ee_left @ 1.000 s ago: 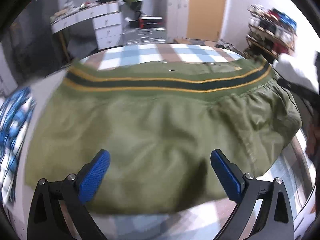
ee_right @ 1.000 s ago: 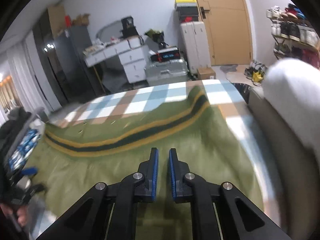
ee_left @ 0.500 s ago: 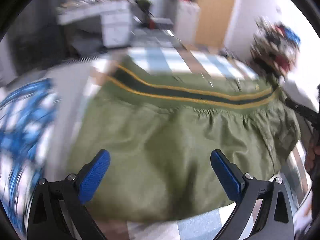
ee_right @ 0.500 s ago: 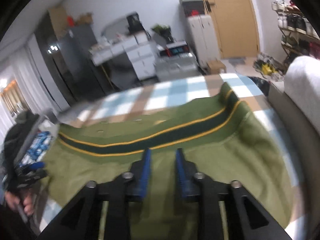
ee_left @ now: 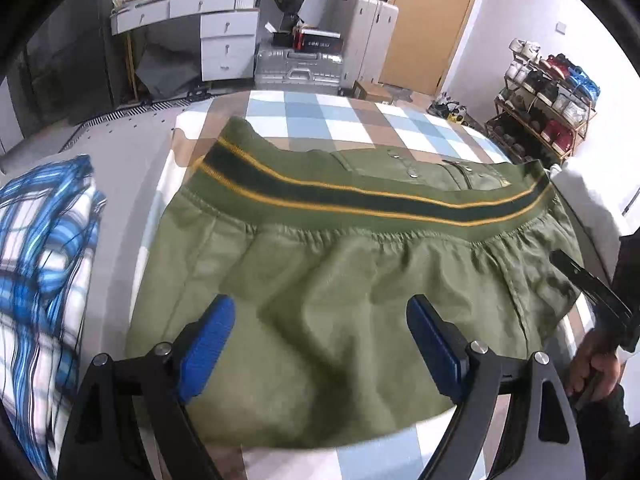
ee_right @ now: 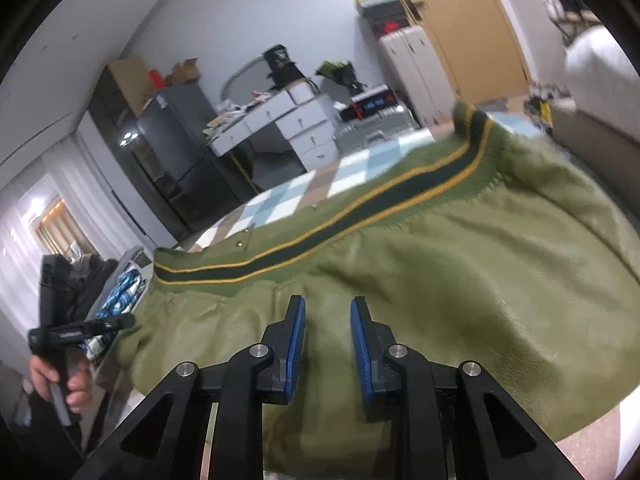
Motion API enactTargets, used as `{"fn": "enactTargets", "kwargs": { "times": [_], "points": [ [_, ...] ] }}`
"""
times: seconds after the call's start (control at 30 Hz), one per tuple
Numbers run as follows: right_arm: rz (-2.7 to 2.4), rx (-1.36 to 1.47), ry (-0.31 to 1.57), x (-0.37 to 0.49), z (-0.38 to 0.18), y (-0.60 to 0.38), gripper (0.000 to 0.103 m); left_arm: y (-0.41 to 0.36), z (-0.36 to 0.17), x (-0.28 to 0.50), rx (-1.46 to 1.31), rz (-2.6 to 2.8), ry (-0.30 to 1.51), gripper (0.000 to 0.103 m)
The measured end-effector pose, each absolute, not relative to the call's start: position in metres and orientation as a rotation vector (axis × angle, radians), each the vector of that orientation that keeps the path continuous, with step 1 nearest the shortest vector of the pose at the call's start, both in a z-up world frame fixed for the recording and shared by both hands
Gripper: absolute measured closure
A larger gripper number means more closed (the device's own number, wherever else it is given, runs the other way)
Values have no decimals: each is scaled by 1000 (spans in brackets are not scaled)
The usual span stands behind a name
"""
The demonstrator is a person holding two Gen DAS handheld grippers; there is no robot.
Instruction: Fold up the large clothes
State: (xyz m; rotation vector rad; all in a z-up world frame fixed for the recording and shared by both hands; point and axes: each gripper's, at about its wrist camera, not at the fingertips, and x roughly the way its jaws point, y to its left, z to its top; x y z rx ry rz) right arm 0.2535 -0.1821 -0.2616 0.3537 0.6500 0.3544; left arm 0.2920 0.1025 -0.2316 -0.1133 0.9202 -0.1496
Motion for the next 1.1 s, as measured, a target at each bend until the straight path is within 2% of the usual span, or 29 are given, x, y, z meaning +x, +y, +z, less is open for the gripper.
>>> {"fn": "enactTargets", "kwargs": {
  "times": [0.1, 0.2, 0.27, 0.33, 0.5, 0.57, 0.7, 0.77, 0.8, 0.9, 1.0, 1.1],
  "points": [
    [365, 330, 647, 255, -260, -174, 79, 94, -274, 300, -89, -136, 1037, 19],
    [364, 353, 627, 252, -259, -177, 79, 99, -283, 297, -58, -139, 1015, 16],
    [358, 376, 623, 252, -259, -182, 79, 103, -279, 302, -95, -146, 1043, 18],
    [358, 387, 623, 252, -260, -183, 79, 110, -268, 297, -120, -97, 1037, 35],
    [362, 379, 610, 250, -258, -182, 75, 122, -226, 267, -162, -95, 854, 32],
    [367, 373, 614, 250, -259, -181, 75, 124, -217, 281, -126, -114, 847, 32],
    [364, 374, 619, 251, -259, -181, 75, 134, -204, 355, -153, -218, 888, 32],
    [364, 382, 598, 248, -258, -183, 75, 136, -208, 377, -156, -280, 935, 40],
    [372, 384, 590, 247, -257, -184, 75, 135, -216, 392, -149, -294, 986, 47],
    [378, 381, 583, 246, -257, -183, 75, 139, -259, 416, -188, -238, 1164, 56],
    [380, 376, 594, 247, -259, -183, 75, 152, -273, 414, -275, -250, 1152, 55],
    [383, 377, 596, 248, -259, -182, 75, 145, -260, 401, -234, -207, 1149, 55]
  ]
}}
